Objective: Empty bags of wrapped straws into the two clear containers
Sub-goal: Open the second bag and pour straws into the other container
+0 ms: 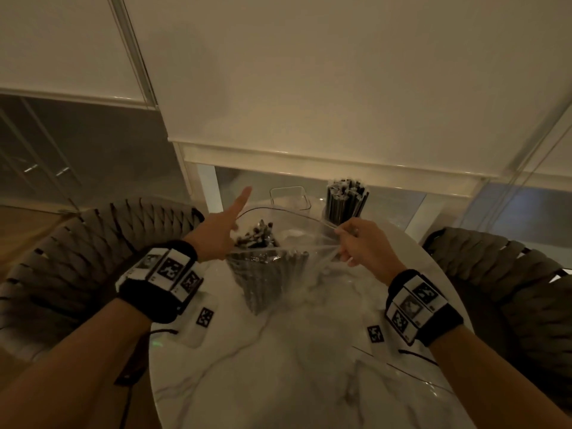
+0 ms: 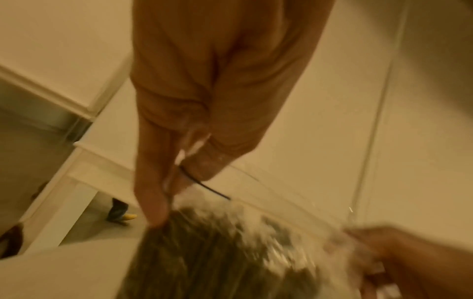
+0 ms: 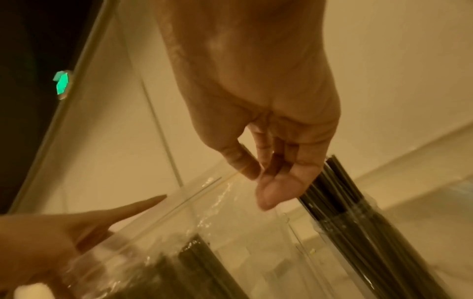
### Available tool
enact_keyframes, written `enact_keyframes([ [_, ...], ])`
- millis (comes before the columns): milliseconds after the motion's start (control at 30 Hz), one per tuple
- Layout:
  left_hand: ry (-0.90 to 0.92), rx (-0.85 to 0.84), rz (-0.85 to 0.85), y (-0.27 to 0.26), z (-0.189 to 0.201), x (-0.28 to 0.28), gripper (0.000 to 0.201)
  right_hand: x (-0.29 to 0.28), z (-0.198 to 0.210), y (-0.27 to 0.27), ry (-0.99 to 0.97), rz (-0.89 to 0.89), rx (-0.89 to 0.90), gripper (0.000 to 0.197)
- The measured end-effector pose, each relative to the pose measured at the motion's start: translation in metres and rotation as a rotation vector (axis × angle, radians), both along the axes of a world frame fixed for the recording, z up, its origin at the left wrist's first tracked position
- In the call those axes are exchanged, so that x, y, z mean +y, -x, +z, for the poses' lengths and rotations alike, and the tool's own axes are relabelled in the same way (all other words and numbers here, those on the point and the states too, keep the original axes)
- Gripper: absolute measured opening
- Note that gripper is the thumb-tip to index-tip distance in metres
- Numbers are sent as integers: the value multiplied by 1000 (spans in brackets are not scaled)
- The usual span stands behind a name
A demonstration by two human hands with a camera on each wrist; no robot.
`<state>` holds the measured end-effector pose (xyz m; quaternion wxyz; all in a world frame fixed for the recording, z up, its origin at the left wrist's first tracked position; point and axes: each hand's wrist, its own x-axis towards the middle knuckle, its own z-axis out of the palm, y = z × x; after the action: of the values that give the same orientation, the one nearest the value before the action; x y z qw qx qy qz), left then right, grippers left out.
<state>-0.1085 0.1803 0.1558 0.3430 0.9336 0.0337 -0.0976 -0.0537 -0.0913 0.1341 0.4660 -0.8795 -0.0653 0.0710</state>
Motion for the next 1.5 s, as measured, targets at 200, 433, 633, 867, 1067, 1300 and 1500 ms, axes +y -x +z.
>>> enact_keyframes([
  [200, 530, 55, 108, 13, -5, -11, 47, 11, -20, 16, -7, 108, 118, 26],
  [433, -159, -74, 97, 4, -34, -25, 28, 17, -30, 16, -8, 78, 3, 27],
  [633, -3, 412, 36, 16, -45, -17, 129, 12, -32, 23, -40, -42, 184, 32],
  [867, 55, 386, -86, 10, -63, -25, 144, 32, -40, 30, -427, 22, 648, 48],
  [1067, -126, 257, -156, 8, -77, -29, 128, 47, -58, 21, -553, -223, 544, 28],
  [1300, 145, 178, -15, 11, -91, -18, 77, 42, -60, 3, -311, 71, 506, 31],
  [1500, 224, 172, -107, 0, -97, -14, 102, 60, -48, -16, -625, 105, 636, 13],
])
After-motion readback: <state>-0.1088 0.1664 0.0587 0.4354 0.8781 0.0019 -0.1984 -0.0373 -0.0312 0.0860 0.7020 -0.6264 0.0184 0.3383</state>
